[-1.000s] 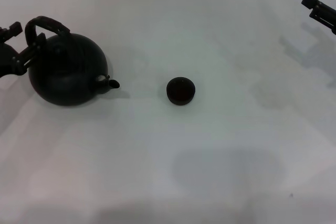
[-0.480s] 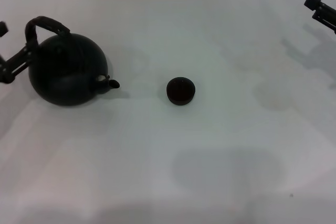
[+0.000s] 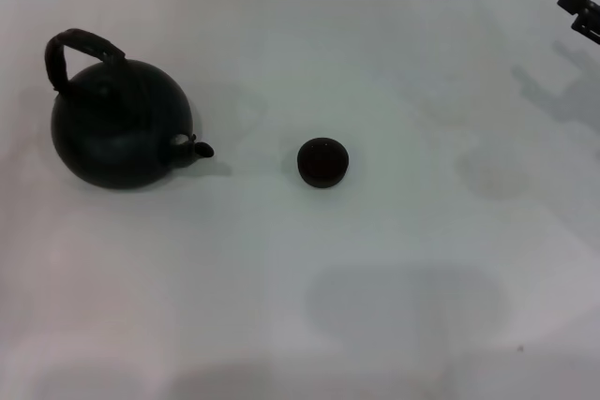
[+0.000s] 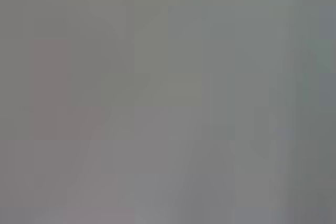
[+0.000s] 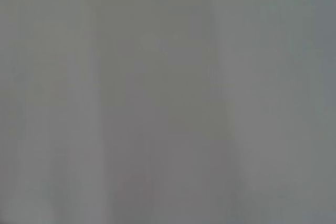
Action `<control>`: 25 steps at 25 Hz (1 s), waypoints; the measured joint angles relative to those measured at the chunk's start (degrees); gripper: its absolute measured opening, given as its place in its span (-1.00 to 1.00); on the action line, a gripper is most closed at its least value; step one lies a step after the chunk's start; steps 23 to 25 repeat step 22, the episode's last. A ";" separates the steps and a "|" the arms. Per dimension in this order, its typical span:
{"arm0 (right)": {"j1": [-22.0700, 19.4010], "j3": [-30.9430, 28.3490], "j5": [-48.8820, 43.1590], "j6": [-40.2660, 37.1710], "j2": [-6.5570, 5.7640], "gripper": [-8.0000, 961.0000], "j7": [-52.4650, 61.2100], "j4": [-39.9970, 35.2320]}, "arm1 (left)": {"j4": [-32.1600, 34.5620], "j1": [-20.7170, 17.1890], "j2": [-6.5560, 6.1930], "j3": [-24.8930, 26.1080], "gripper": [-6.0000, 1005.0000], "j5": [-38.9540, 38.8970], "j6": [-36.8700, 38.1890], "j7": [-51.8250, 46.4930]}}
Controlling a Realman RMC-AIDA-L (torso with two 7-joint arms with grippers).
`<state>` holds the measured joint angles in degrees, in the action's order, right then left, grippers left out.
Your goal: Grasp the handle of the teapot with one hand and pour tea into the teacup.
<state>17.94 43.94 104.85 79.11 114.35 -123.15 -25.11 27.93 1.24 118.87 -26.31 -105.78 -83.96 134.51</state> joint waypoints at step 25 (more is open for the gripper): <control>-0.29 -21.65 8.00 -2.03 0.26 0.75 -26.47 19.01 | -14.34 1.31 0.25 13.48 0.54 -6.07 -2.77 12.84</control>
